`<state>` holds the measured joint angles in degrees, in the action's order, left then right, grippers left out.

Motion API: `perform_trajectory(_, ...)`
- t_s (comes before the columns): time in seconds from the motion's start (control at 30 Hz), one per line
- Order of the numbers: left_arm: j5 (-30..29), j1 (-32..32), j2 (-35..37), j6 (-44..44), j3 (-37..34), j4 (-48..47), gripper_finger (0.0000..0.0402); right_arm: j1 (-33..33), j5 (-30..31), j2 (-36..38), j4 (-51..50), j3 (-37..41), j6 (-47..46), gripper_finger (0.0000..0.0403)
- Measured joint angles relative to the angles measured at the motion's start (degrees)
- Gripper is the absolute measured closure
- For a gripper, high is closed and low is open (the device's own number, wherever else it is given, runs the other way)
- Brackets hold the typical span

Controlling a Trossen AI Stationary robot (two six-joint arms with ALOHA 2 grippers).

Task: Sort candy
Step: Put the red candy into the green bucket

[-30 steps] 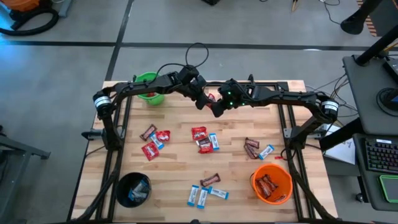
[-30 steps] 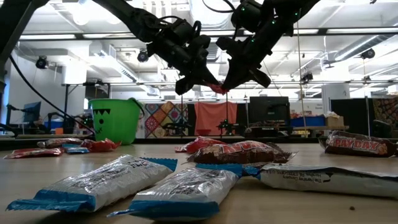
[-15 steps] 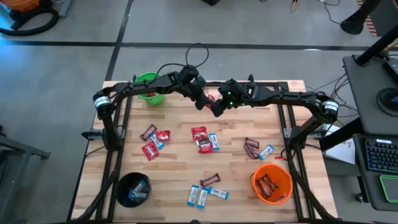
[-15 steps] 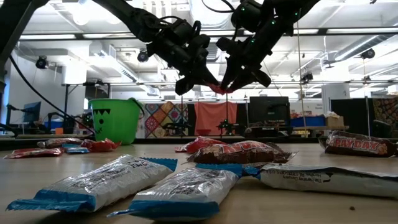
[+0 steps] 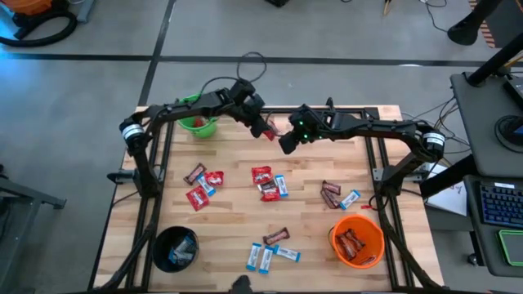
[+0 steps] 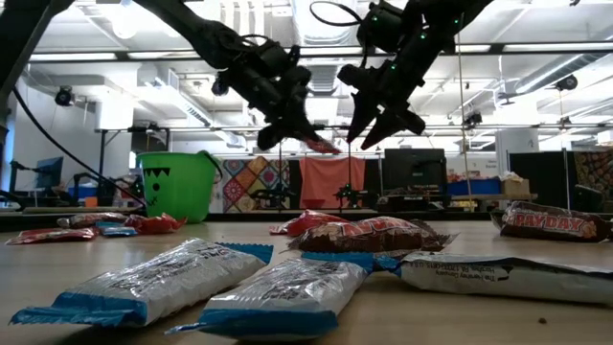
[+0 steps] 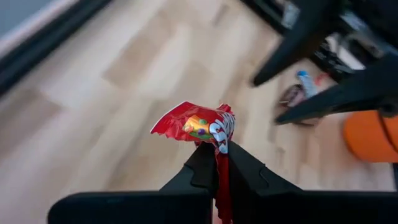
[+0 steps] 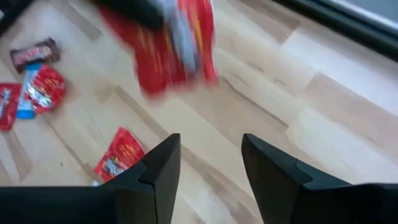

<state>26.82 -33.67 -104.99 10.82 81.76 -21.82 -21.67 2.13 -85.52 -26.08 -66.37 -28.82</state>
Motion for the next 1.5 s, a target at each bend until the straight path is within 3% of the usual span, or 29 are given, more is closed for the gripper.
perform_trajectory(0.23, -2.93, -8.62, 3.17, -3.95, 0.0, -7.17, 0.0401, 0.0, -0.02, 0.0, -6.59, 0.0, -0.15, 0.0249)
perform_trajectory(0.63, -16.31, -21.89, 12.26, -8.93, 0.02, -22.73, 0.0401, 0.02, -0.08, 0.0, -8.16, 0.0, -1.22, 0.0262)
perform_trajectory(1.0, -25.75, -23.94, 21.94, -13.64, 0.02, -37.01, 0.0401, 0.02, -0.06, 0.0, -8.2, 0.02, -1.2, 0.0262)
perform_trajectory(1.23, -26.22, -23.93, 28.01, -13.35, 0.02, -41.75, 0.0401, 0.0, -0.04, 0.0, -8.18, 0.02, -1.2, 0.0262)
perform_trajectory(1.5, -25.87, -23.58, 30.12, -12.62, 0.02, -42.1, 0.0401, 0.0, -0.07, 0.0, -8.2, 0.02, -2.7, 0.0265)
